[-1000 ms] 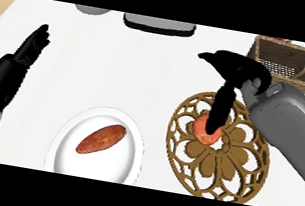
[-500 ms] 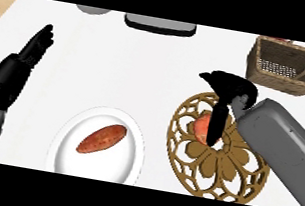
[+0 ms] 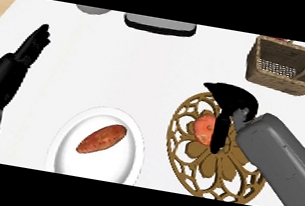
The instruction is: Pick the squash from the placemat and place it in the basket
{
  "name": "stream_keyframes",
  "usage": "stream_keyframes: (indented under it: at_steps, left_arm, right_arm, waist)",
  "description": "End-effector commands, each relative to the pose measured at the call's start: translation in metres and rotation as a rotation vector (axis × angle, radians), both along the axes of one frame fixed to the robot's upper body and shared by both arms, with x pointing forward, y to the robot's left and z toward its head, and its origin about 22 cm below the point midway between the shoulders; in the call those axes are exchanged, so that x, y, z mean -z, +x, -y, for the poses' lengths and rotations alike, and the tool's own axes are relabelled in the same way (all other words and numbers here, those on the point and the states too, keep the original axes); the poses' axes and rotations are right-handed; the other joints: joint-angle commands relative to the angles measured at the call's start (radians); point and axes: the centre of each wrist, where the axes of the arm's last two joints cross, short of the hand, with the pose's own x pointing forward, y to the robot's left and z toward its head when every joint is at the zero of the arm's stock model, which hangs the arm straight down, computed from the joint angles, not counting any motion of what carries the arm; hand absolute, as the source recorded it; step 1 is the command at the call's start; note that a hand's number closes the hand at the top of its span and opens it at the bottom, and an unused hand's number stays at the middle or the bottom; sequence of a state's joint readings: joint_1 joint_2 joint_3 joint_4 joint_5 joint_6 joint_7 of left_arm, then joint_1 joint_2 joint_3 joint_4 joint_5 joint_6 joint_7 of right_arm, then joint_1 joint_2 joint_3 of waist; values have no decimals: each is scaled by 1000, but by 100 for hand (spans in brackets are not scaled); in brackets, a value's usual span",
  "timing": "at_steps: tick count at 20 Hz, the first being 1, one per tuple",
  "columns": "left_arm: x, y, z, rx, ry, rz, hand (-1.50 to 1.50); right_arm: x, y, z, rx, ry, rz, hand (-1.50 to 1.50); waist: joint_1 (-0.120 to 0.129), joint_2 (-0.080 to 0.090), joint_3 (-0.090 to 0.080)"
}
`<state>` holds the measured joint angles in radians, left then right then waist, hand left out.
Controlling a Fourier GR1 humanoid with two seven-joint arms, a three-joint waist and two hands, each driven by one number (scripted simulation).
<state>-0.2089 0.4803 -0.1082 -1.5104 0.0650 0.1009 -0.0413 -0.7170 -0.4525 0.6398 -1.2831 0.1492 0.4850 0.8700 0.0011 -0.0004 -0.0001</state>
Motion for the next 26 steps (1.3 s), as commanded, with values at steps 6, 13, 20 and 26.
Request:
stream_keyframes:
  at_steps: [6,13,20,26]
  left_arm:
    - [-2,-5,7,10,1,-2,0]
    - [-18,-5,11,7,-5,1,0]
    - [-4,-6,-7,-1,2,-13,0]
    - [-9,10,-1,-1,8,7,0]
  right_arm:
    - [9,-3,-3,21,-9,40,-150]
    - [37,-22,-2,33,25,27,-150]
    - [52,-11,11,48,8,1,-150]
    - [78,-17,7,68,-12,-9,-150]
  waist:
    - [2,0,0]
    - [-1,-1,0]
    - [1,0,0]
    - [0,1,0]
